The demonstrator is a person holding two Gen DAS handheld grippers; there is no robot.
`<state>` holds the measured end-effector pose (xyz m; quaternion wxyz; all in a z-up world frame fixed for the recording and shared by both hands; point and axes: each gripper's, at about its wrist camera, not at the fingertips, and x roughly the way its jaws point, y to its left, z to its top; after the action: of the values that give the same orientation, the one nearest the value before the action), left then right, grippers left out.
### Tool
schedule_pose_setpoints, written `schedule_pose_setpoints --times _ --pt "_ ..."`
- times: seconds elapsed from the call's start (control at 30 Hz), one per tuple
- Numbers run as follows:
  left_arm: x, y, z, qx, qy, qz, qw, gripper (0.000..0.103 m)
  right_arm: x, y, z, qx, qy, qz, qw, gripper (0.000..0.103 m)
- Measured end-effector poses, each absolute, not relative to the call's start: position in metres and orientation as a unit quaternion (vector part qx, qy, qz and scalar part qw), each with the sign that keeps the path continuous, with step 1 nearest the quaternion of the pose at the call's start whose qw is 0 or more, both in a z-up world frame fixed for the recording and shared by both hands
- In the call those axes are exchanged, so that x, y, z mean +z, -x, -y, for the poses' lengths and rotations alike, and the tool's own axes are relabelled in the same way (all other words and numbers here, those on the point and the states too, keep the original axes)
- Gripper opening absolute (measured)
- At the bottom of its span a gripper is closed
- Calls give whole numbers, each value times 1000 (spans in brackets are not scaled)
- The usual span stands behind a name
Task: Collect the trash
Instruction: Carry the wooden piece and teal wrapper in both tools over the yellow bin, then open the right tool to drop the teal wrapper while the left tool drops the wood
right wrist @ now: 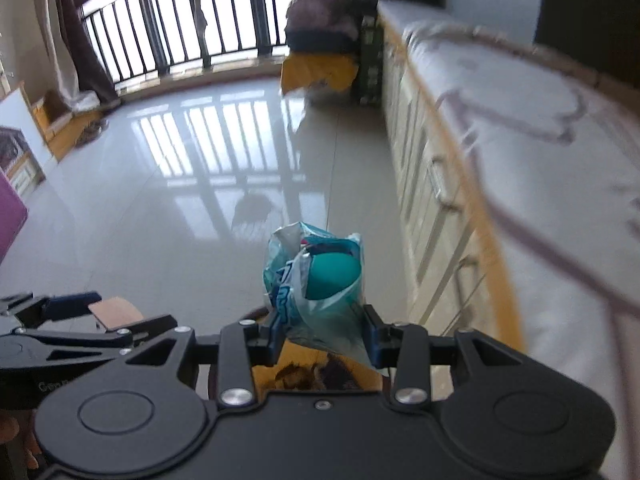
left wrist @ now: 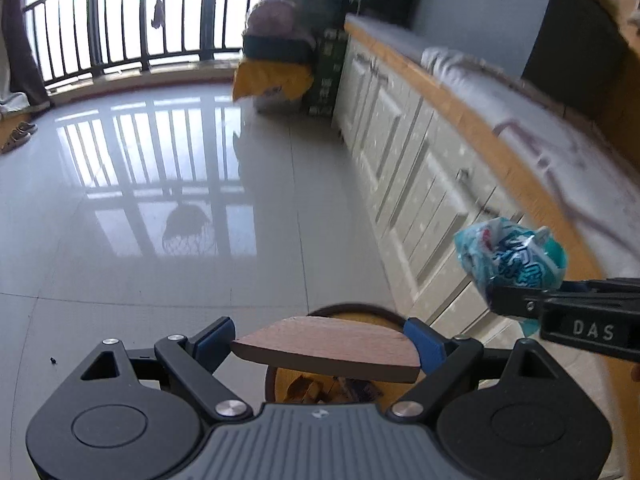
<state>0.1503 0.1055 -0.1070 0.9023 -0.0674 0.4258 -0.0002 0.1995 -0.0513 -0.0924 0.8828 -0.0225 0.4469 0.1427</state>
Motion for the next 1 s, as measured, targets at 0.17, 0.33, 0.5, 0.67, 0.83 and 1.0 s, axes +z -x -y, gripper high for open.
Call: schedule_pose_setpoints --times 0.17,0.33,0.5,0.67,0.83,1.0 --pt "-148 -169 -107 -7 62 -467 882 91 -131 -219 45 150 27 -496 855 40" --pt "-189 -179 -107 -18 67 -508 858 91 -163 -232 43 160 31 -541 825 40" --pt "-225 -180 -105 -30 70 -545 835 91 -195 -244 43 153 35 -587 794 40" --pt "-247 -182 -113 -20 82 -560 825 91 -218 -252 50 137 8 -629 765 41" --pt "-260 -190 -137 9 215 -544 811 91 -237 -253 59 113 -35 -659 742 42" --pt "-269 -203 -146 32 319 -522 790 91 -246 -253 60 119 -58 -668 732 43"
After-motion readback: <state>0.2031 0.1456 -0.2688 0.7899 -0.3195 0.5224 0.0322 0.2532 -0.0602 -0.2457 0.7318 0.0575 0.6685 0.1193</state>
